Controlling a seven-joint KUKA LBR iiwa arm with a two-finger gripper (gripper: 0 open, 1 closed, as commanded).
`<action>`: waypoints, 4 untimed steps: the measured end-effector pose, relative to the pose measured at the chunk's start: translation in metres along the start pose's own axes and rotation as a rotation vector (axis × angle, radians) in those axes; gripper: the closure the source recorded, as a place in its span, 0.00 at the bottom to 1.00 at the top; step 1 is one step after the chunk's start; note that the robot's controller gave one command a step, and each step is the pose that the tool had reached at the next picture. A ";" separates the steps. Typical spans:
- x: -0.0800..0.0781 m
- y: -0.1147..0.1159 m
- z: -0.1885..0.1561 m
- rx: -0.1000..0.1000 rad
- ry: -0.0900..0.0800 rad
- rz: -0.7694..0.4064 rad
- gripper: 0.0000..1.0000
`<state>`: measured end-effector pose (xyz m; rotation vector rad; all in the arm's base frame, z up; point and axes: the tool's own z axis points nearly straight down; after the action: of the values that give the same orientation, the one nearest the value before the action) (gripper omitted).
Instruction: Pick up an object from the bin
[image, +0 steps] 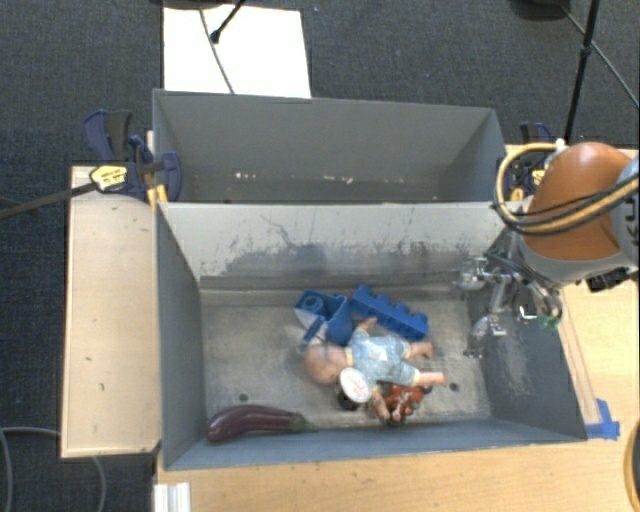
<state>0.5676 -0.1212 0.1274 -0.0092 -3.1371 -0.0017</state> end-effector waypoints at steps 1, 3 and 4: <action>-0.002 0.000 -0.004 0.001 -0.008 -0.003 0.00; 0.021 0.065 0.037 0.008 -0.022 -0.182 1.00; 0.021 0.065 0.037 0.008 -0.023 -0.186 1.00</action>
Offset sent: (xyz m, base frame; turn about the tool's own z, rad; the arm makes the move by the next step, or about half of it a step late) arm -0.0261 0.0683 -0.0428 -0.1828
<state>0.5471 -0.0559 0.0909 0.2844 -3.1469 0.0108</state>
